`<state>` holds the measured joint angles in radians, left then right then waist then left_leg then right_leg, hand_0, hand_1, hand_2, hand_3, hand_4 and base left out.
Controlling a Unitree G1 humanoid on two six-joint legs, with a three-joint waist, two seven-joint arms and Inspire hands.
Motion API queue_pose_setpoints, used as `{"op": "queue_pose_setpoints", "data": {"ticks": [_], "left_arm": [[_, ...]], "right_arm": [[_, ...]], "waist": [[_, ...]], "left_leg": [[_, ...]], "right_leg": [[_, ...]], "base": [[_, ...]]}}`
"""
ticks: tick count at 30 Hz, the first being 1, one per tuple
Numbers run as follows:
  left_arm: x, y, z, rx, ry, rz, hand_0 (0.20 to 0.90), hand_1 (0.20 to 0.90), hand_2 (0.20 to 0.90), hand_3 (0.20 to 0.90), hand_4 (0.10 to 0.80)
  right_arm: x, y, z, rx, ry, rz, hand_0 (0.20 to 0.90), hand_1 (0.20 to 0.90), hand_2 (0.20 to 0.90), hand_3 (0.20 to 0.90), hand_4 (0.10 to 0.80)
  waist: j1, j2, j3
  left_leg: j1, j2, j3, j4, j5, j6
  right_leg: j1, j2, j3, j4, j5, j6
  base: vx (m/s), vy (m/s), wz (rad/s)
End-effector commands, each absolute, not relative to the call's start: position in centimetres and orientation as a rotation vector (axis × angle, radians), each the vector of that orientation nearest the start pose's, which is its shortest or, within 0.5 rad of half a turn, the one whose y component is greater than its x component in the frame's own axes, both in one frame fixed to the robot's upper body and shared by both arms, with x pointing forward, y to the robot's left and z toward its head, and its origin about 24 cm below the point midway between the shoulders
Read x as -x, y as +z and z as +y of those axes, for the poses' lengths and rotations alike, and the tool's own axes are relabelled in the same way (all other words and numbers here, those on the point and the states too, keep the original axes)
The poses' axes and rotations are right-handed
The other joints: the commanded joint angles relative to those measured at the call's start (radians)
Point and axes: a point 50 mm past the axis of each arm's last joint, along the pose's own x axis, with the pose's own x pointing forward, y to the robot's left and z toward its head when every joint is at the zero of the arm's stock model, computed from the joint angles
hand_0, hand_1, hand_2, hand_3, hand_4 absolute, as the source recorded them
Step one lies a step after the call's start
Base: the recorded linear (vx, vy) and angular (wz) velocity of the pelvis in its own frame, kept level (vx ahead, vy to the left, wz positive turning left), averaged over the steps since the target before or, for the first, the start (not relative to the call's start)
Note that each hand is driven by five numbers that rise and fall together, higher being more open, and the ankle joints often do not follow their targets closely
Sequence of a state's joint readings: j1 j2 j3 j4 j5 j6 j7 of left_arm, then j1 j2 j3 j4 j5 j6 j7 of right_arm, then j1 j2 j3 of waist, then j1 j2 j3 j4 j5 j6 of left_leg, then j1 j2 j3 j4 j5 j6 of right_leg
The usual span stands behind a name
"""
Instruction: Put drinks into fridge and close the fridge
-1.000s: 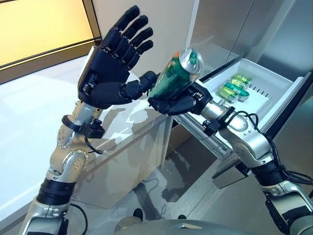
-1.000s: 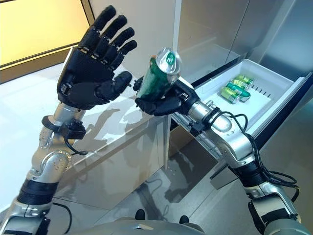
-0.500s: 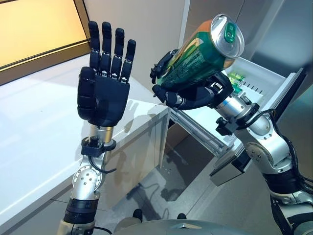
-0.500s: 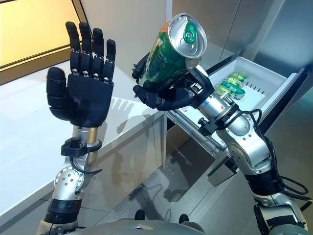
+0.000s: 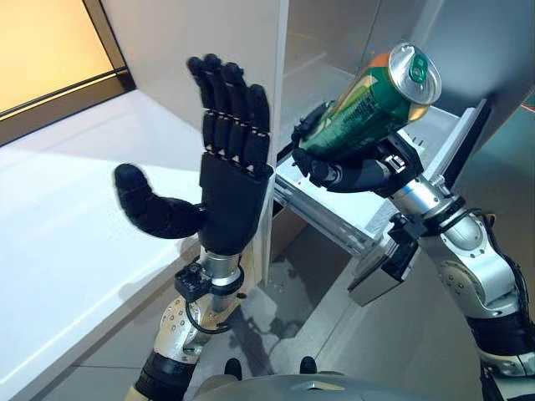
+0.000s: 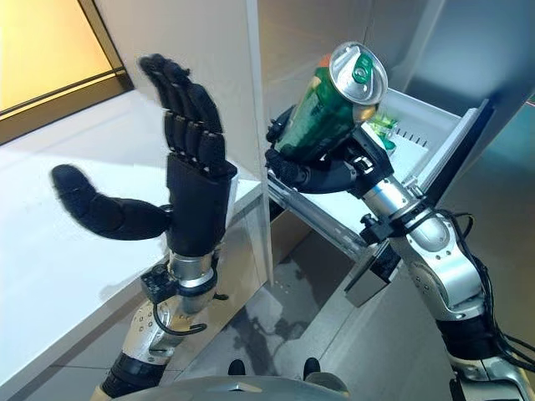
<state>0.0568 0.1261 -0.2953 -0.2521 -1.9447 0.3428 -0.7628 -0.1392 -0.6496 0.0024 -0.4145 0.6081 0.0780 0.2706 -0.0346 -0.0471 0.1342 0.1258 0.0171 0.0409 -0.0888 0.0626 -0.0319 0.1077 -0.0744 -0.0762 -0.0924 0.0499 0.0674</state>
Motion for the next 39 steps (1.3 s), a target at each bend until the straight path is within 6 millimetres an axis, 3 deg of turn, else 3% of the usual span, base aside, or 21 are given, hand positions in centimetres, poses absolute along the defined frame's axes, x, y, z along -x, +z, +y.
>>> {"op": "queue_pose_setpoints", "data": {"ticks": [1, 9, 10, 11, 15, 16, 22, 25, 30, 39], "left_arm": [[-19.3, 11.0, 8.6, 1.985, -1.303, -0.236, 0.9, 0.9, 0.9, 0.9, 0.8], [-17.9, 5.8, 9.3, 2.037, -1.143, -0.03, 0.9, 0.9, 0.9, 0.9, 0.8], [-17.3, 4.0, 9.1, 2.011, -1.079, 0.028, 0.9, 0.9, 0.9, 0.9, 0.8], [-17.2, 3.6, 9.1, 2.004, -1.067, 0.036, 0.9, 0.9, 0.9, 0.9, 0.8], [-15.6, -1.2, 9.8, 1.884, -0.867, 0.158, 0.9, 0.9, 0.9, 0.9, 0.8], [-14.6, -3.3, 10.2, 1.837, -0.764, 0.229, 0.9, 0.9, 0.9, 0.9, 0.8], [-11.1, -9.4, 12.8, 1.608, -0.405, 0.475, 0.9, 0.9, 0.9, 0.9, 0.8], [-10.4, -10.6, 13.8, 1.535, -0.298, 0.546, 0.9, 0.9, 0.9, 0.9, 0.8], [-9.8, -12.6, 16.5, 1.246, -0.119, 0.693, 0.9, 0.9, 0.9, 0.9, 0.8], [-8.6, -14.7, 21.0, 0.569, 0.074, 0.909, 0.9, 0.9, 0.9, 0.9, 0.8]], "right_arm": [[-22.7, 25.8, -20.3, 0.077, 0.501, -0.854, 0.3, 0.3, 0.3, 0.2, 0.1], [-22.0, 25.6, -22.4, 0.081, 0.453, -0.828, 0.3, 0.3, 0.3, 0.2, 0.1], [-21.9, 25.4, -23.1, 0.081, 0.431, -0.813, 0.3, 0.3, 0.3, 0.2, 0.1], [-21.8, 25.4, -23.2, 0.082, 0.427, -0.812, 0.3, 0.3, 0.3, 0.2, 0.1], [-21.2, 24.5, -25.0, 0.077, 0.378, -0.769, 0.3, 0.3, 0.3, 0.2, 0.1], [-21.0, 24.0, -25.9, 0.078, 0.346, -0.746, 0.3, 0.3, 0.3, 0.2, 0.1], [-20.7, 23.1, -29.1, 0.198, 0.188, -0.645, 0.3, 0.3, 0.3, 0.2, 0.1], [-20.7, 23.6, -29.7, 0.286, 0.139, -0.632, 0.3, 0.3, 0.3, 0.2, 0.1], [-22.9, 26.3, -29.2, 0.406, 0.127, -0.628, 0.3, 0.3, 0.3, 0.2, 0.1], [-27.0, 30.5, -27.1, 0.555, 0.209, -0.581, 0.3, 0.3, 0.3, 0.2, 0.1]], "waist": [[-0.004, -0.029, -0.084], [-0.031, -0.035, -0.083], [-0.042, -0.035, -0.083], [-0.043, -0.035, -0.083], [-0.063, -0.029, -0.083], [-0.068, -0.028, -0.083], [-0.075, -0.031, -0.091], [-0.071, -0.036, -0.093], [-0.051, -0.048, -0.095], [0.004, -0.078, -0.108]], "left_leg": [[0.022, -0.056, -0.046, 0.013, -0.149, 0.038], [0.012, -0.054, -0.017, 0.01, -0.148, 0.04], [0.01, -0.054, -0.006, 0.011, -0.148, 0.04], [0.01, -0.054, -0.003, 0.011, -0.149, 0.041], [0.015, -0.052, 0.02, 0.008, -0.159, 0.045], [0.015, -0.052, 0.029, 0.007, -0.16, 0.046], [0.006, -0.051, 0.051, 0.004, -0.154, 0.046], [0.001, -0.052, 0.052, 0.003, -0.153, 0.047], [-0.007, -0.049, 0.056, 0.002, -0.147, 0.045], [-0.02, -0.047, 0.042, 0.002, -0.133, 0.039]], "right_leg": [[0.005, 0.066, 0.035, 0.016, -0.034, -0.001], [-0.018, 0.08, 0.08, 0.014, -0.023, 0.005], [-0.025, 0.081, 0.09, 0.014, -0.02, 0.008], [-0.026, 0.081, 0.092, 0.014, -0.019, 0.009], [-0.03, 0.085, 0.108, 0.013, -0.022, 0.015], [-0.034, 0.085, 0.112, 0.012, -0.02, 0.017], [-0.047, 0.086, 0.114, 0.009, -0.013, 0.026], [-0.052, 0.086, 0.111, 0.007, -0.012, 0.028], [-0.056, 0.085, 0.094, 0.005, -0.008, 0.03], [-0.053, 0.075, 0.041, 0.005, -0.012, 0.035]], "base": [[-0.034, -0.012, -0.17], [-0.021, 0.011, -0.16], [-0.009, 0.035, -0.11], [-0.012, 0.043, -0.13], [0.014, 0.06, -0.2], [0.0, 0.06, -0.2], [0.02, 0.05, -0.14], [0.011, 0.006, -0.02], [0.028, 0.012, -0.04], [0.059, -0.006, 0.04]]}}
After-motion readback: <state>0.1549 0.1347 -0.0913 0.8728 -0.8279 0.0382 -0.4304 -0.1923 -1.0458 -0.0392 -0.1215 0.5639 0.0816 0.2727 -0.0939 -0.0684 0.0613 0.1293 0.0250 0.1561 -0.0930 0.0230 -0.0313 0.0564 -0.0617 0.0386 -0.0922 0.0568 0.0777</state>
